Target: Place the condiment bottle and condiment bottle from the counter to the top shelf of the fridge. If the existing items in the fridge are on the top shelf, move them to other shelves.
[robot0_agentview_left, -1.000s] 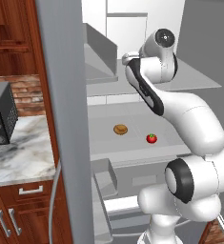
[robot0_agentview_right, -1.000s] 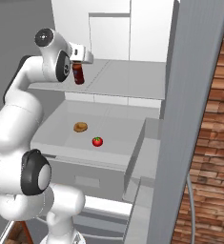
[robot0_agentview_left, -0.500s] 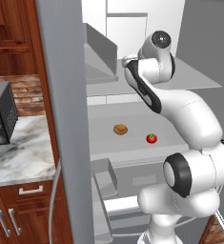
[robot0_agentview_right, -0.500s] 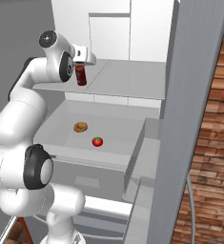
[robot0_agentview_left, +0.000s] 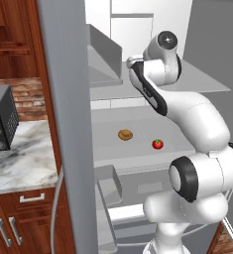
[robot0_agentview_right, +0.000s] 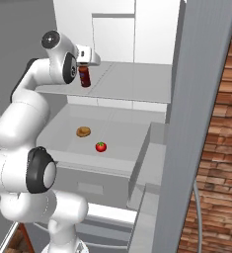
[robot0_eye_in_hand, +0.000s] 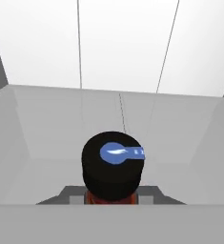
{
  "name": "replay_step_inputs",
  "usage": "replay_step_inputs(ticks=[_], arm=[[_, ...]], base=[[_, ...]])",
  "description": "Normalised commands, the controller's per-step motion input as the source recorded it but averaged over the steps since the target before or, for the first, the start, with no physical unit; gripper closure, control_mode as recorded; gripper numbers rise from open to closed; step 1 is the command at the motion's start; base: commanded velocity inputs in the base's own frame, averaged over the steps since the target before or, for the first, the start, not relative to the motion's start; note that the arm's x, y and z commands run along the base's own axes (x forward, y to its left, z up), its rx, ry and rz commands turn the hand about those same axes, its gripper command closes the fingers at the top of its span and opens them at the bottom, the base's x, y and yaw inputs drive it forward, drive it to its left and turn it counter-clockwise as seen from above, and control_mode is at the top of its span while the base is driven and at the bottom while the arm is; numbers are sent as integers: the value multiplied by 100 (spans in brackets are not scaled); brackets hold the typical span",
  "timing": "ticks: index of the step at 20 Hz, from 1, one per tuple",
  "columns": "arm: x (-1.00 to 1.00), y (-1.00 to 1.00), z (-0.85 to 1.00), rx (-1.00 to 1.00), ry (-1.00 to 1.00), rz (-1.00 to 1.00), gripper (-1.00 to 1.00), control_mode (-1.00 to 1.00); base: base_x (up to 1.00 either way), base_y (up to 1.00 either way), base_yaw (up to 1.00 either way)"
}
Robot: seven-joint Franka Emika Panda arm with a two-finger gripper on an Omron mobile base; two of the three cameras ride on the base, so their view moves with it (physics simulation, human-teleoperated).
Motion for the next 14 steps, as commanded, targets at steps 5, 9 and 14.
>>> replay_step_inputs(ticks=[5,9,14], arm=[[0,0,0,0,0,0,-100,-100],[4,0,0,0,0,0,-100,-100],[0,0,0,0,-4,0,-100,-100]], base=[[0,0,0],[0,0,0],[0,0,0]])
